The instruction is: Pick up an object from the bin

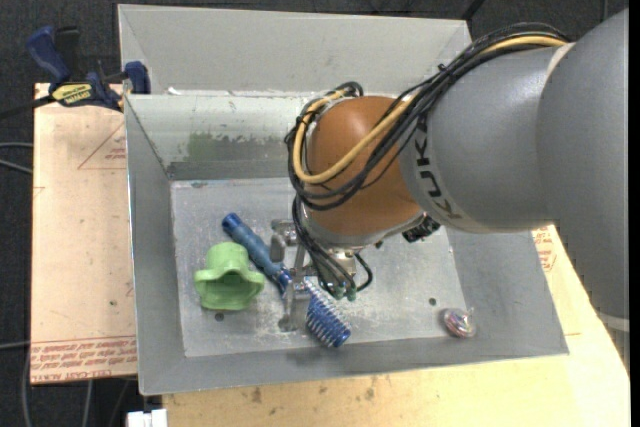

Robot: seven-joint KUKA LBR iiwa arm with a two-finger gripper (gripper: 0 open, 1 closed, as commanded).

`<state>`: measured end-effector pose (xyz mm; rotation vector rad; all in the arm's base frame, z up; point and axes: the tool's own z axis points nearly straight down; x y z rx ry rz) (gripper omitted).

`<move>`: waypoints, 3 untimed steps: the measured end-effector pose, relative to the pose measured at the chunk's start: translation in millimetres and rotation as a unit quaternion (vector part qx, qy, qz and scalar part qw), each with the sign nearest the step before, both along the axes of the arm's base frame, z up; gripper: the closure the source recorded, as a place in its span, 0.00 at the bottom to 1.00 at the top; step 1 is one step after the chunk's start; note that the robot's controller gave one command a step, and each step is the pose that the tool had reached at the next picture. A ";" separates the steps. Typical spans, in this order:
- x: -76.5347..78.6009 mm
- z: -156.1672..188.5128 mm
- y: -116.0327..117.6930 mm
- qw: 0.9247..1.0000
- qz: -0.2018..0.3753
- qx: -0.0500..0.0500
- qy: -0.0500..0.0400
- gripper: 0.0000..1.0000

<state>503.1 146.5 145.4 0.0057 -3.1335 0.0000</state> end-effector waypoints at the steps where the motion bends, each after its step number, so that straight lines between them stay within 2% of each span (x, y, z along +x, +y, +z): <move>1: 17.9 -80.0 -58.5 1.000 -0.029 -0.001 -0.001 0.00; 3: 18.5 -79.8 -56.6 1.000 -0.030 0.001 -0.001 0.00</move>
Offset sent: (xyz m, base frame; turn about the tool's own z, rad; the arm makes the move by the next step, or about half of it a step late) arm 0.0190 -0.0552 -0.0754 0.0524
